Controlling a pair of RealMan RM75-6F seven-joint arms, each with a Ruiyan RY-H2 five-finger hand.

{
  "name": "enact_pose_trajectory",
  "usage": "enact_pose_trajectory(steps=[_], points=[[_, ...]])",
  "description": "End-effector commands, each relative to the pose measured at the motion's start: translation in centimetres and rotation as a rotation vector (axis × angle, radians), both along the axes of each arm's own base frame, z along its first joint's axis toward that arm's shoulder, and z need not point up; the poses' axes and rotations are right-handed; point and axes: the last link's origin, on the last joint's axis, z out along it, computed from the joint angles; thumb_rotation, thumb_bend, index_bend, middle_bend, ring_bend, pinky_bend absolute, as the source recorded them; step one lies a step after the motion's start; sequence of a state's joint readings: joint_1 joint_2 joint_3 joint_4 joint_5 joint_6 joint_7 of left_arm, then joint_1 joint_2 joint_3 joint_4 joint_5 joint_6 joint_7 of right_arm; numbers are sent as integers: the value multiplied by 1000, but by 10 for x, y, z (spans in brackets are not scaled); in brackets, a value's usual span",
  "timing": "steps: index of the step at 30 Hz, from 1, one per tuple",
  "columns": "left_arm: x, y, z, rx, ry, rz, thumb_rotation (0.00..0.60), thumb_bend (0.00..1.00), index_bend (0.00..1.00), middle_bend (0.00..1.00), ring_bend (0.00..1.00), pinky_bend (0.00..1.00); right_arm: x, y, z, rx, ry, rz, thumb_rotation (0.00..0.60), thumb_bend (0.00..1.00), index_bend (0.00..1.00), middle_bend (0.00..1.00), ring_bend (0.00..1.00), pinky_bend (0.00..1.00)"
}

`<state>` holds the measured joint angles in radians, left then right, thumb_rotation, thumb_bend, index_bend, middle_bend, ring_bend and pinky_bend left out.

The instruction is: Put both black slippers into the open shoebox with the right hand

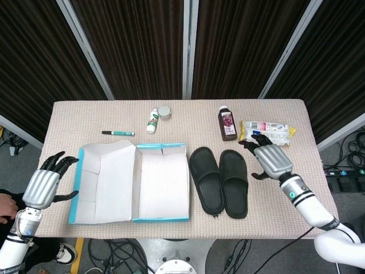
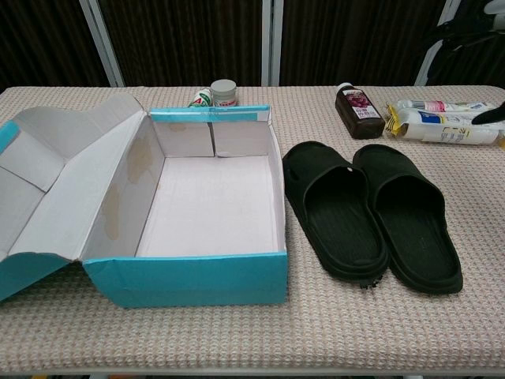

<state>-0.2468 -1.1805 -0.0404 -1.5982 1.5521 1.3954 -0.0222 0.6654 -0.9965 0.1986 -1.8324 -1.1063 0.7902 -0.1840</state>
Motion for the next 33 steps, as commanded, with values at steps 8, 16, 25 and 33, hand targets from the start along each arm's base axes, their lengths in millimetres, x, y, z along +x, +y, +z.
enact_pose_trajectory(steps=[8,16,25,33], points=[[-3,1,1,-21,-25,5,600,4,211,210,90,163,54,-27,-69,160,87,4,600,27,80,174,0,6],[-10,1,7,-23,-65,17,600,4,207,210,91,163,73,-35,-105,208,164,-24,600,34,38,121,0,0],[-14,5,6,-33,-73,19,600,4,207,210,90,163,84,-43,-132,225,243,-40,600,34,11,119,0,0],[-19,4,6,-42,-73,29,600,4,207,210,90,163,88,-50,-147,208,279,-66,600,27,0,120,0,0]])
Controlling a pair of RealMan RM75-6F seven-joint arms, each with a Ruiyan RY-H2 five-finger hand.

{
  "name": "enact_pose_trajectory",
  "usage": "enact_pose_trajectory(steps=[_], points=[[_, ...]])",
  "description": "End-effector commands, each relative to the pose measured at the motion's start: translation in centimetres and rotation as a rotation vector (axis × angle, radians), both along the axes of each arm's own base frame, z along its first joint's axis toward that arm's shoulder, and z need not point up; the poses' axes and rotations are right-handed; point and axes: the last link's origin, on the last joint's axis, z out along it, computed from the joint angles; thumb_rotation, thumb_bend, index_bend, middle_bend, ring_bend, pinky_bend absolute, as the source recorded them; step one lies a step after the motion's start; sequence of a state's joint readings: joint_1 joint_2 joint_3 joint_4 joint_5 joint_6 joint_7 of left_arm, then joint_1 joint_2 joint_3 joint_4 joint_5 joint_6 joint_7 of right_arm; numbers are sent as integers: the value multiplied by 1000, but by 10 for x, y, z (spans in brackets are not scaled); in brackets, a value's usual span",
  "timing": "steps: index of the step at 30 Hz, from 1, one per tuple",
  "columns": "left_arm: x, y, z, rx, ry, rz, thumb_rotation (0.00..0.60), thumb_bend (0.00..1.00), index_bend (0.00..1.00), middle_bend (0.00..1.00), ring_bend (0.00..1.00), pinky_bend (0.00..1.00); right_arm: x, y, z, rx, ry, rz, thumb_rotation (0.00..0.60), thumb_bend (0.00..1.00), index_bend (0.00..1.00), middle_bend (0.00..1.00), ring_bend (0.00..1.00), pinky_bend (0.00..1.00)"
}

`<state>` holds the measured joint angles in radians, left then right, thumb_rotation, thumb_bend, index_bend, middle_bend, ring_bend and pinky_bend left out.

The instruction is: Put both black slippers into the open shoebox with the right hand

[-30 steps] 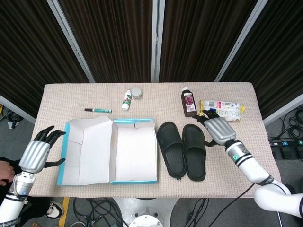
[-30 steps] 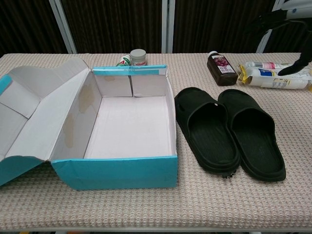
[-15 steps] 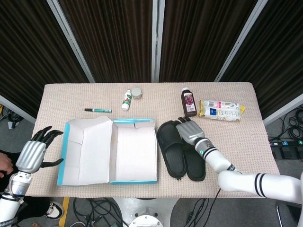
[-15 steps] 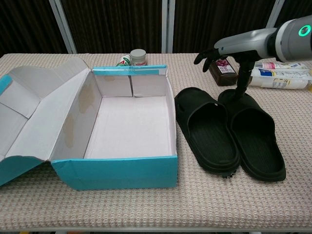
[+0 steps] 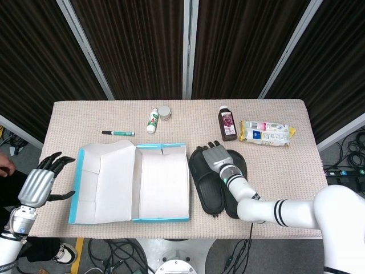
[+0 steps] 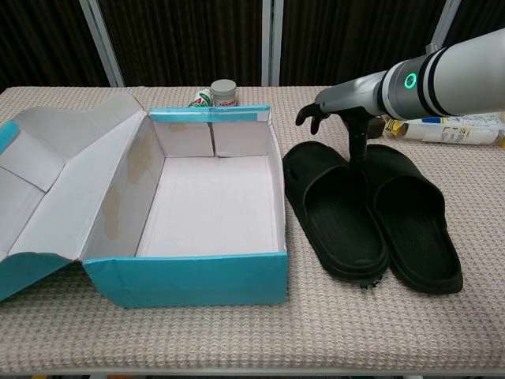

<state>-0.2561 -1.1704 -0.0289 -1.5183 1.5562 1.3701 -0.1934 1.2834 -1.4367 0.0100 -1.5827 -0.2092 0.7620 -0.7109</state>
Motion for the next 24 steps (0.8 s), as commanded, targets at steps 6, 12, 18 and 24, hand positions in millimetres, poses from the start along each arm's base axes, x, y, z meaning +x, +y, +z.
enact_pose_trajectory(steps=[6,12,18,24], points=[[-2,-1,-1,-7,1,4,600,4,207,210,90,165,3,-2,-14,3,23,-2,600,27,0,132,0,0],[-3,-1,-3,-7,-4,7,600,4,207,210,90,165,7,-1,-20,-1,27,8,600,27,0,178,0,0],[-5,-1,-1,-3,-12,10,600,3,207,210,90,165,7,2,-25,-2,41,7,600,28,0,197,0,0],[-7,-2,-2,-7,-16,14,600,3,207,210,90,165,5,3,-28,1,56,5,600,30,0,232,22,0]])
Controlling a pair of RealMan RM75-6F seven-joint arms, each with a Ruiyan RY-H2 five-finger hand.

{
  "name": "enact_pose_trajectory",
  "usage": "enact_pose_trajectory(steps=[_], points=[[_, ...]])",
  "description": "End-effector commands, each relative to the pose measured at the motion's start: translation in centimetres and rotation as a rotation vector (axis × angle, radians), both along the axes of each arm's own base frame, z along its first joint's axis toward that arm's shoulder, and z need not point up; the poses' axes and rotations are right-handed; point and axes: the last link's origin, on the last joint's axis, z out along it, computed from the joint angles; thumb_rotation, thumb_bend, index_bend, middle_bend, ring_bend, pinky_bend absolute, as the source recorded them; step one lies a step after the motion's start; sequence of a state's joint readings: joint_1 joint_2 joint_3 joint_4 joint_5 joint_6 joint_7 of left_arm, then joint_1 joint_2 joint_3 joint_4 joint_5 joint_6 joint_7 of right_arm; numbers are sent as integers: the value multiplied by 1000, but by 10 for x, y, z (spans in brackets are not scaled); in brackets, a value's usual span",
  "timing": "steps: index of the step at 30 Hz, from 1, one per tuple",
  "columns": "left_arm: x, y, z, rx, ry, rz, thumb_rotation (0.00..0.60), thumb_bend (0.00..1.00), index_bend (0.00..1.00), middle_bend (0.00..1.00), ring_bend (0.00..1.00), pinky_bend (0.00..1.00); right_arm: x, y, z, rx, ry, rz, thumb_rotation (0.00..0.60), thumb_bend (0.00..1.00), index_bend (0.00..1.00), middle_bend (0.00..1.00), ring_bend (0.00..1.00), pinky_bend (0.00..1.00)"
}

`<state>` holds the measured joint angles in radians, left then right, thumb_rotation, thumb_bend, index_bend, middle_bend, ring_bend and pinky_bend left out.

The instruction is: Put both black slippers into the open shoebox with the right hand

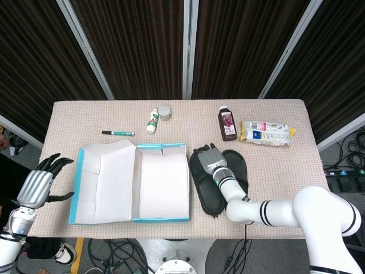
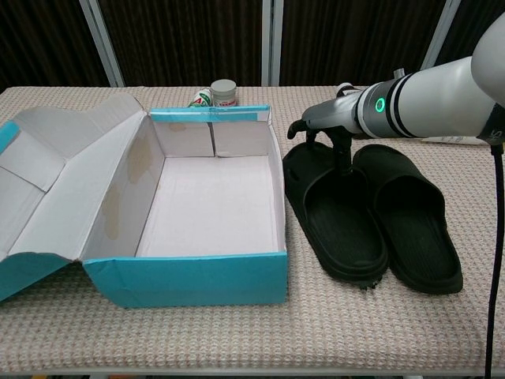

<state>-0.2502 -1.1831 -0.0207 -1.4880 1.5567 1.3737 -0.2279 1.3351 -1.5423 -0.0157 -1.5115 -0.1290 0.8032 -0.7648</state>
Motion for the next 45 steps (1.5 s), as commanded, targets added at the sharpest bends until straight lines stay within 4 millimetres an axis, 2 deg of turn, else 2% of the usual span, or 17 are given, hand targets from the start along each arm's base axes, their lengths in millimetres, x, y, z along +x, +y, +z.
enact_pose_trajectory(steps=[1,4,6,9,11,14,17,20,24,36,45], points=[[-1,0,-1,-5,1,2,600,4,207,210,90,166,0,0,-1,-2,4,0,600,30,0,238,29,0],[-2,-1,-3,-16,5,4,600,4,207,210,90,166,0,0,-1,-15,6,12,600,33,12,269,61,0],[-3,-2,-4,-24,12,5,600,4,207,210,90,166,0,0,-2,-27,9,28,600,35,69,287,78,0],[-4,-3,-5,-27,10,9,600,3,207,210,91,167,-1,0,-3,-42,26,54,600,40,270,311,116,0],[-5,-3,-5,-29,9,10,600,3,207,210,90,167,-1,-1,-4,-60,33,69,600,51,368,343,154,0],[-5,-3,-7,-35,11,10,600,3,207,209,90,167,-2,-2,-5,-80,32,81,600,63,471,401,213,15],[-5,-3,-8,-39,12,10,600,3,207,210,91,168,-4,-3,-4,-97,22,86,600,71,534,443,256,60],[-5,-3,-8,-40,11,10,600,3,207,210,90,169,-6,-3,-3,-114,10,93,600,81,566,491,304,150],[-4,-2,-9,-41,11,11,600,3,207,210,90,173,-9,-4,2,-129,-12,99,600,85,593,497,309,235],[0,-1,-12,-50,18,0,600,3,207,210,90,176,-13,-5,27,-170,-133,111,600,86,618,505,318,259],[5,-1,-14,-56,28,-10,600,3,207,210,90,176,-14,-3,62,-224,-279,113,600,86,621,506,327,292]])
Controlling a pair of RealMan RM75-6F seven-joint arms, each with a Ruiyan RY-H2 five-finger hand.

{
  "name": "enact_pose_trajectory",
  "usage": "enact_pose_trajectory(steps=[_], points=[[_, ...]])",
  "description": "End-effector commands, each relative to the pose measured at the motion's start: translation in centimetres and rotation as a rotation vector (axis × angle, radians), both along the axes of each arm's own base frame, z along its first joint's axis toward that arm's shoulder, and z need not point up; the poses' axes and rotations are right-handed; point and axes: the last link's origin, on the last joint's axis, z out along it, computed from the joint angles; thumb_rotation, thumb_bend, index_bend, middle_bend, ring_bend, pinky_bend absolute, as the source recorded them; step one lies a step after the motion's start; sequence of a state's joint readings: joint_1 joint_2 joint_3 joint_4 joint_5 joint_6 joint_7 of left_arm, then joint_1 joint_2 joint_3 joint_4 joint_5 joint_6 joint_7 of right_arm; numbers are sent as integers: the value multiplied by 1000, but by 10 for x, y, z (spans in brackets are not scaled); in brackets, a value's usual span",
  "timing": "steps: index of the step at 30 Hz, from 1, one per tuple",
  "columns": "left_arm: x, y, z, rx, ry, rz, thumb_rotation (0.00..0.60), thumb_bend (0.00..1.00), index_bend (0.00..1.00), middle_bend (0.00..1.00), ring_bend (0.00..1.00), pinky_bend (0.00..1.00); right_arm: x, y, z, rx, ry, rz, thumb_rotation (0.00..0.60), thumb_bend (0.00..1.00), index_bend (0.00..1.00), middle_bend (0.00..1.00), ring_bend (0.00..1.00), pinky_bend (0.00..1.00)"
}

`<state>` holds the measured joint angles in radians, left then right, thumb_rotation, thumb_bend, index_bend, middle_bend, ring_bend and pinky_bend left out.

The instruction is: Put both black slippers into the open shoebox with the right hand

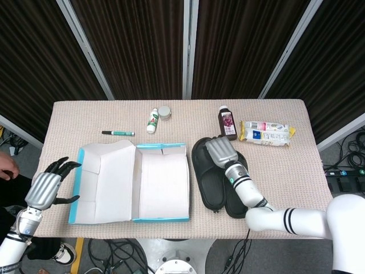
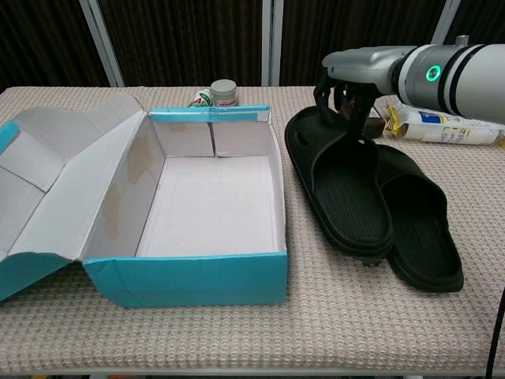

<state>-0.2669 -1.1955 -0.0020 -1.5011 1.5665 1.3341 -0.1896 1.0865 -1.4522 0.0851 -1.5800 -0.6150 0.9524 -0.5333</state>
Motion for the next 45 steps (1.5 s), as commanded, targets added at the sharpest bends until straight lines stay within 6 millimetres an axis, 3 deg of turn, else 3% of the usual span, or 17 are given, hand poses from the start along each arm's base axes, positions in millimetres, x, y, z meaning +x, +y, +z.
enact_pose_trajectory(steps=[1,11,18,27,34,45], points=[[2,0,0,0,2,-3,600,3,207,210,90,176,1,0,21,-33,-77,2,600,86,621,506,329,294],[8,1,-3,-2,4,-9,600,3,207,210,90,176,7,1,91,-120,-329,22,600,86,622,506,330,303],[11,1,-2,3,4,-12,600,3,207,210,90,176,8,6,102,-81,-570,52,600,86,630,506,332,334],[9,1,0,9,-5,4,600,3,207,210,90,176,20,12,79,74,-760,6,600,83,630,508,337,350],[7,0,3,18,-6,6,600,3,207,210,90,176,36,19,35,181,-876,-38,600,78,629,508,337,350],[-5,-3,14,45,-22,30,600,3,207,210,90,176,65,17,-28,150,-1028,-13,600,76,628,506,336,350]])
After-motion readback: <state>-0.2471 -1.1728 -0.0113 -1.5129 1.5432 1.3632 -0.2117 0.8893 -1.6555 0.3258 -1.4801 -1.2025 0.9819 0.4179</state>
